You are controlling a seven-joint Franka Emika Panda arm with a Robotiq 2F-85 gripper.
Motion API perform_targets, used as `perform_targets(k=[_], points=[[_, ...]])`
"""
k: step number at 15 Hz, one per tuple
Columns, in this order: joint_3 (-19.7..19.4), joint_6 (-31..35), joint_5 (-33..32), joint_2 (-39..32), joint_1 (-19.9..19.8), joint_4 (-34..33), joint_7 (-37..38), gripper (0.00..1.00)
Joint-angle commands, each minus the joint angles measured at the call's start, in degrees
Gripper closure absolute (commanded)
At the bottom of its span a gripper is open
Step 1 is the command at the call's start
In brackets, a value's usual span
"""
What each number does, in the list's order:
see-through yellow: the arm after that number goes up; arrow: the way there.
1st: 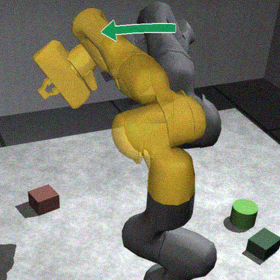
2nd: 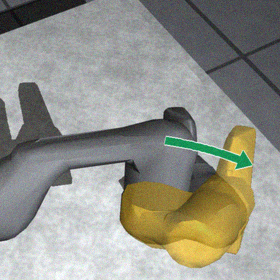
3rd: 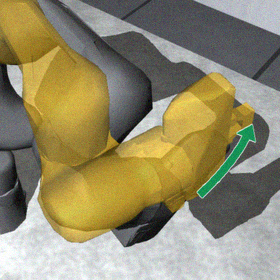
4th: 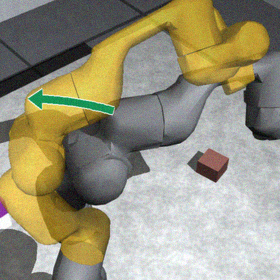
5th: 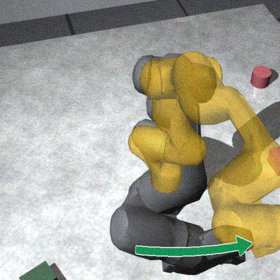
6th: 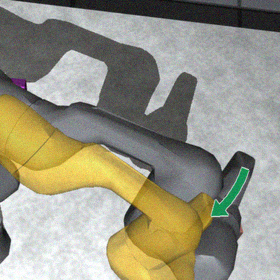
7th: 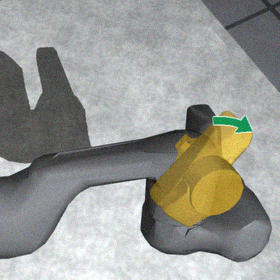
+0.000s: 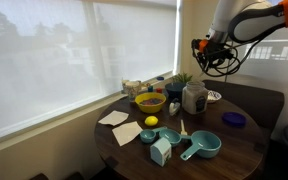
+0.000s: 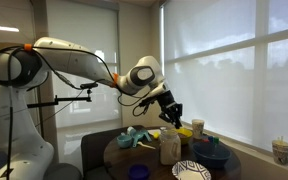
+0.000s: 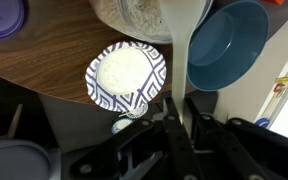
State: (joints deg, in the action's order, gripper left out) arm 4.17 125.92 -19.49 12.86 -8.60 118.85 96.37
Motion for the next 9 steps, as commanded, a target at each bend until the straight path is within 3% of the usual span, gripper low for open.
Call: perform_targets(k=[1, 9], points=[[-1.1, -0.8, 0.5, 0.4, 0.9, 0.1, -1.1, 0.97], [-4.3, -3.7, 15.4, 4.3, 2.2, 1.3, -12.5, 0.97]])
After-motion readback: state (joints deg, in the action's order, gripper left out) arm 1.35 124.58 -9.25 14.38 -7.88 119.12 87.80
